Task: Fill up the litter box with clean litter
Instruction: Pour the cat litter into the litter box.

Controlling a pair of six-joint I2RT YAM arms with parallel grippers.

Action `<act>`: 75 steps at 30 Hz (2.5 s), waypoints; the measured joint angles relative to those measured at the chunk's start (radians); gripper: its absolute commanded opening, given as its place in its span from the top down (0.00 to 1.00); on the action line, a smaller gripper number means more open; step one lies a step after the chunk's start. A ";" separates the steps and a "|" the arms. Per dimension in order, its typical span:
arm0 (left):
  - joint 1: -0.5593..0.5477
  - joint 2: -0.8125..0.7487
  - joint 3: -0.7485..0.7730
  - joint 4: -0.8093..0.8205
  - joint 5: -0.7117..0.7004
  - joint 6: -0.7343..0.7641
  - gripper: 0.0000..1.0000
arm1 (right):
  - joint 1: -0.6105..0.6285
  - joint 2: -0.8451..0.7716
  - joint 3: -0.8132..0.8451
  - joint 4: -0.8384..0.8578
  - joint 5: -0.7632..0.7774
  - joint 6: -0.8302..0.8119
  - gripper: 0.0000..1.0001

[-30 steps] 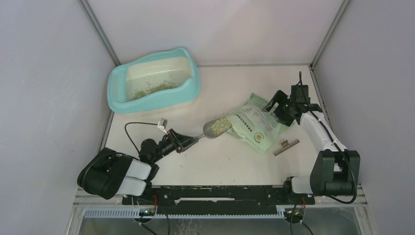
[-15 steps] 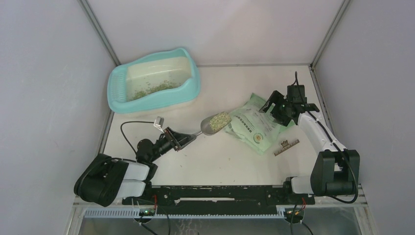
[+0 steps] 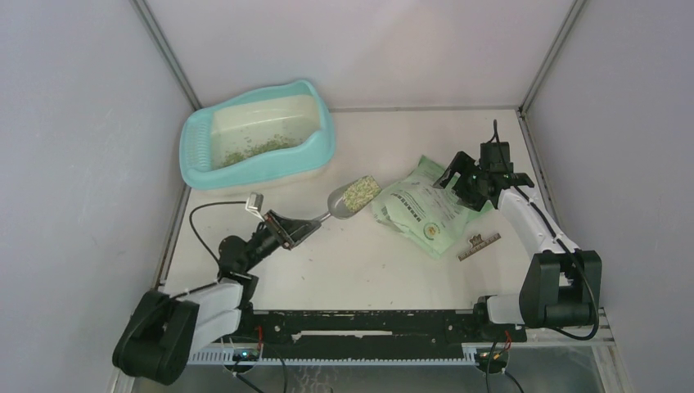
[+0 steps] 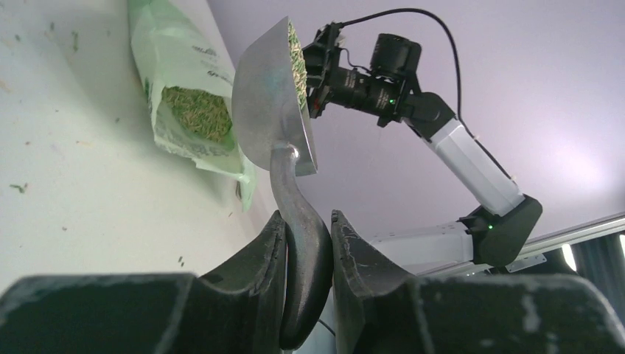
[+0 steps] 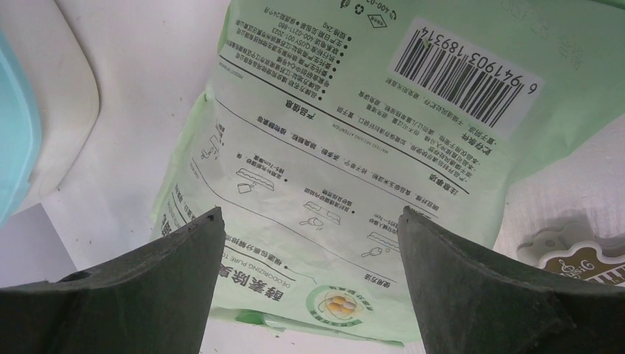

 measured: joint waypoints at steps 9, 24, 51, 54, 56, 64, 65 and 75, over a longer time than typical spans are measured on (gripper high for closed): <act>0.068 -0.417 0.032 -0.529 0.028 0.087 0.83 | 0.000 0.000 0.000 0.000 -0.003 0.000 0.07; 0.388 -0.110 0.573 -0.768 0.158 0.137 0.83 | 0.024 -0.055 0.000 -0.024 -0.013 -0.003 0.06; 0.505 0.122 0.954 -1.397 -0.298 0.771 0.84 | 0.047 -0.059 -0.018 -0.020 -0.047 -0.003 0.05; 0.505 0.121 0.986 -1.486 -0.413 0.839 0.84 | 0.053 -0.055 -0.018 -0.018 -0.048 -0.003 0.05; 0.500 0.121 1.017 -1.551 -0.503 0.890 0.84 | 0.056 -0.053 -0.018 -0.018 -0.050 -0.003 0.05; 0.370 0.177 1.178 -1.670 -0.778 1.065 0.85 | 0.061 -0.053 -0.018 -0.015 -0.062 -0.003 0.05; 0.341 0.192 1.196 -1.674 -0.815 1.089 0.85 | 0.061 -0.053 -0.018 -0.015 -0.064 -0.003 0.05; 0.069 0.357 1.276 -1.728 -1.151 1.287 0.86 | 0.061 -0.043 -0.018 -0.014 -0.072 -0.005 0.04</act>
